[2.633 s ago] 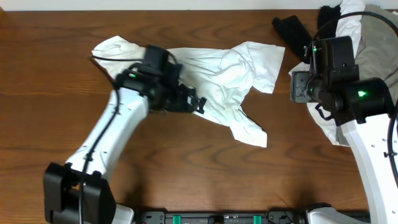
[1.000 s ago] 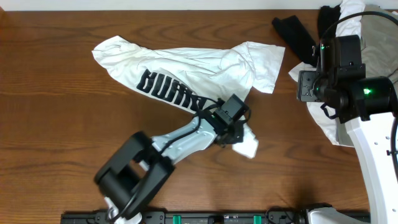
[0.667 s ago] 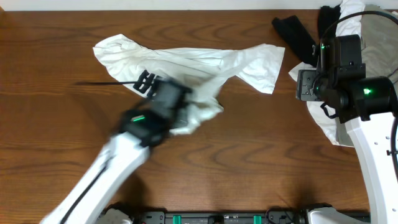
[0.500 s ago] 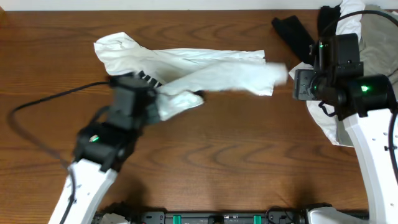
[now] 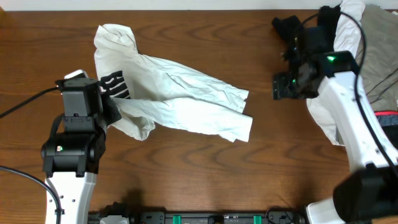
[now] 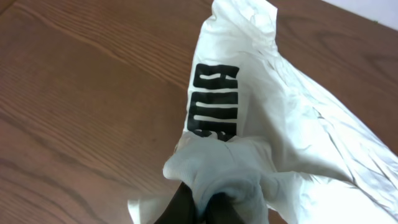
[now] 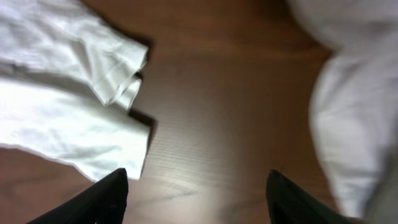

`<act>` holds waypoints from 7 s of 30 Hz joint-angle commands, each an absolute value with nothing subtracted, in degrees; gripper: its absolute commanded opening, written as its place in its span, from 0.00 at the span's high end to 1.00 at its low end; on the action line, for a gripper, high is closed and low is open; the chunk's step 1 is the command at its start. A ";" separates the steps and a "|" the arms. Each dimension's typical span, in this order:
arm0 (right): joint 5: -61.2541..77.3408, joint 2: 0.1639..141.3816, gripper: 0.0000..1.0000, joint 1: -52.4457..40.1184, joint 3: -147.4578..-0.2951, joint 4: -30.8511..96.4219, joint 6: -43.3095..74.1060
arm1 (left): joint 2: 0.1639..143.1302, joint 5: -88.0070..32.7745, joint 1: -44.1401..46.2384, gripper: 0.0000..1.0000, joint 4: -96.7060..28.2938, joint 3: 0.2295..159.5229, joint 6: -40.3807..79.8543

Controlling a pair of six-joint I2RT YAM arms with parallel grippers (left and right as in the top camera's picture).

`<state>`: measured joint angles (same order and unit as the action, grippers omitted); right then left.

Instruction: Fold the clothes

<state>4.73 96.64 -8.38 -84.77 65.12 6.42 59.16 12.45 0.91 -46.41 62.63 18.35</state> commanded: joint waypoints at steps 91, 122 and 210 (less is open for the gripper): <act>1.61 95.50 0.94 -21.91 -65.25 51.92 9.80 | 61.10 13.56 0.60 0.93 -46.02 62.89 16.53; 1.48 95.46 0.99 -21.91 -65.25 56.66 9.15 | 61.10 13.56 0.60 0.94 -46.02 62.89 16.53; -22.70 71.81 0.98 -10.85 -116.55 65.58 6.57 | 52.51 -0.84 0.60 0.94 -37.26 92.58 -2.96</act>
